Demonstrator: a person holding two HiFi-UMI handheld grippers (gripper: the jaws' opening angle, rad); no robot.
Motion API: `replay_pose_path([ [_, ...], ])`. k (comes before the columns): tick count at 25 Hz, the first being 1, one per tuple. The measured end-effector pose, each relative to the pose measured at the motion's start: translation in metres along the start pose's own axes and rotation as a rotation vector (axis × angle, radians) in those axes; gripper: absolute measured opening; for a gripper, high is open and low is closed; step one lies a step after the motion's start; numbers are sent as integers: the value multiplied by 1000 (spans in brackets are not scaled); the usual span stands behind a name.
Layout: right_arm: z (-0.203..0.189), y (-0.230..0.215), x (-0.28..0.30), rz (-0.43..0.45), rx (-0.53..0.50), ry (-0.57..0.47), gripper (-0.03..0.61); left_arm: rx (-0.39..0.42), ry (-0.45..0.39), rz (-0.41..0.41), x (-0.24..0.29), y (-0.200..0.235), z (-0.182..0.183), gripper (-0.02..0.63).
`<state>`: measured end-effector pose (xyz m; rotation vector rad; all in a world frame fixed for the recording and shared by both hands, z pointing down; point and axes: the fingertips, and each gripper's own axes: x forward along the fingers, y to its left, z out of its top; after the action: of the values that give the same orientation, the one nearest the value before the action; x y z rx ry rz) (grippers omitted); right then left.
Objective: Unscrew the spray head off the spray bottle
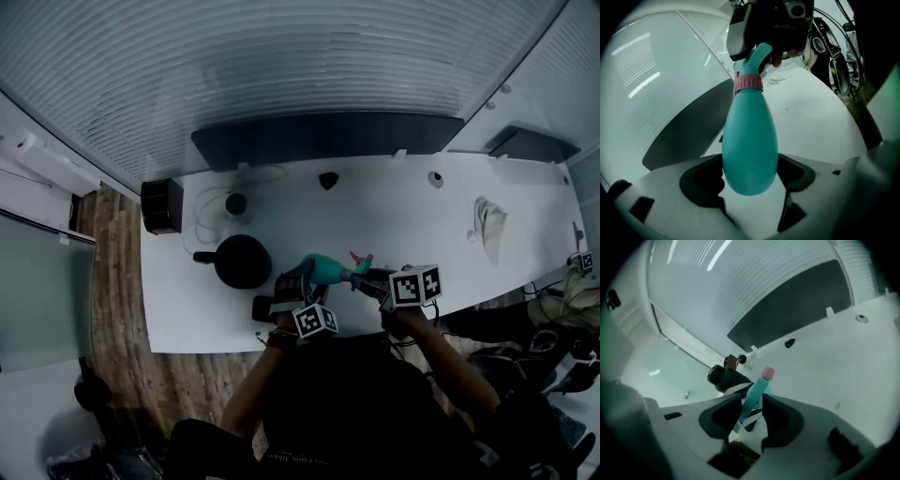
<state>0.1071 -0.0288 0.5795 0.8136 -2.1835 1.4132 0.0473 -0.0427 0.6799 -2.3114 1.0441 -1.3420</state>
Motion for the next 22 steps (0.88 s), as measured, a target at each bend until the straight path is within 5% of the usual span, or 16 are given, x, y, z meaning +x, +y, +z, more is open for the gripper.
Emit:
replay_pose_path([
  [5, -8, 13, 3, -82, -445, 163, 117, -91, -56, -125, 0, -14, 6, 359],
  [10, -25, 19, -10, -178, -1160, 465, 94, -120, -183, -299, -9, -38, 21, 359],
  [16, -48, 35, -35, -95, -1831, 732, 89, -105, -387, -551, -40, -60, 47, 359],
  [22, -42, 53, -32, -79, -1974, 651, 91, -216, -491, -530, -48, -52, 53, 359],
])
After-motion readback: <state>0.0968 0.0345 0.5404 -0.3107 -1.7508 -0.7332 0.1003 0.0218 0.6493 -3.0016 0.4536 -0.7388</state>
